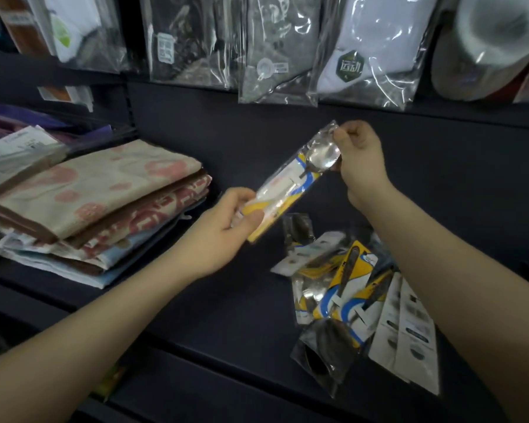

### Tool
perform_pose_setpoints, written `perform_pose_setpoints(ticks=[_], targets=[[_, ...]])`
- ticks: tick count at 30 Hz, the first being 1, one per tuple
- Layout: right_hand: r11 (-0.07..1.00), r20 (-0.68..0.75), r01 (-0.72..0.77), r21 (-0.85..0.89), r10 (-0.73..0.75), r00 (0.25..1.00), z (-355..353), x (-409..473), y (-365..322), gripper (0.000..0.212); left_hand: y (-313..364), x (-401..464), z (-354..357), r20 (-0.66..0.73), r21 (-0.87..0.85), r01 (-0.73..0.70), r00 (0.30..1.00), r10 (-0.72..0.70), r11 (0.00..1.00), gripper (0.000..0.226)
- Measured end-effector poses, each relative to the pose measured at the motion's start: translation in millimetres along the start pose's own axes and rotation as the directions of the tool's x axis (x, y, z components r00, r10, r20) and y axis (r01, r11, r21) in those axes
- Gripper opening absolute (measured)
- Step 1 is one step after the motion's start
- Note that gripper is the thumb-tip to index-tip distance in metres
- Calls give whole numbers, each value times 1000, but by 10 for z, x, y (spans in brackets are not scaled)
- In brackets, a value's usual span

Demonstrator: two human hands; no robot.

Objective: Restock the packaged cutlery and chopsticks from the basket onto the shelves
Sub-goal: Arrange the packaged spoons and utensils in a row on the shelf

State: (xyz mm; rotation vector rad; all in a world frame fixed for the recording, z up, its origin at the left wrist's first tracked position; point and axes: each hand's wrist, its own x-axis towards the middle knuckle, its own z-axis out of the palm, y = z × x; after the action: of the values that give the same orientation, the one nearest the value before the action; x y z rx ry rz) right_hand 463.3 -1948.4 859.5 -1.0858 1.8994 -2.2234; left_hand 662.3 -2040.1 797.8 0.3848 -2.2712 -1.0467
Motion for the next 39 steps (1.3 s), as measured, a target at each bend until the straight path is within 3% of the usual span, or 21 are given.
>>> perform_pose_setpoints(ticks=[2, 6, 8, 10, 12, 13, 19, 22, 25, 28, 32, 35, 39], targets=[[999, 35, -41, 0, 41, 999, 110, -54, -51, 22, 3, -35, -66, -55, 5, 30, 998, -29, 1000, 47], [989, 243, -139, -41, 145, 959, 283, -169, 64, 18, -114, -109, -161, -173, 133, 65, 984, -41, 989, 29], [945, 338, -80, -318, 191, 922, 270, -194, 232, 20, -231, -175, -183, -193, 110, 122, 976, -99, 986, 27], [697, 398, 97, -710, 284, 872, 170, -210, 433, 31, -341, -244, -185, -196, 155, 152, 973, -120, 976, 26], [466, 457, 261, -846, 379, 805, 82, -277, 584, 31, -434, -284, -188, -182, 253, 165, 976, -121, 953, 24], [443, 459, 270, -855, 402, 793, 49, -307, 622, 28, -468, -288, -186, -169, 292, 164, 979, -118, 942, 23], [658, 310, -94, -747, 470, 826, -133, -252, 661, 20, -545, -143, -94, -11, 431, 98, 995, -104, 897, 29], [695, 245, -254, -673, 533, 810, -213, -258, 659, 12, -583, -53, -50, 164, 558, -82, 986, -13, 826, 30], [690, 194, -344, -636, 576, 794, -306, -233, 653, 12, -638, 23, -106, 272, 641, -186, 962, 6, 745, 67], [716, 166, -362, -598, 552, 817, -366, -198, 638, 33, -702, 59, -255, 467, 577, -269, 883, -42, 771, 100], [826, 158, -204, -526, 331, 930, -193, -159, 505, 19, -721, 65, -441, 628, 558, -266, 754, -190, 786, 120], [909, 143, -113, -402, 184, 972, 91, -96, 337, 7, -729, 79, -424, 603, 590, -303, 782, -159, 749, 123], [959, 69, -140, -246, 162, 984, 405, 5, 219, 26, -784, 108, -390, 581, 614, -361, 808, -92, 702, 124]])
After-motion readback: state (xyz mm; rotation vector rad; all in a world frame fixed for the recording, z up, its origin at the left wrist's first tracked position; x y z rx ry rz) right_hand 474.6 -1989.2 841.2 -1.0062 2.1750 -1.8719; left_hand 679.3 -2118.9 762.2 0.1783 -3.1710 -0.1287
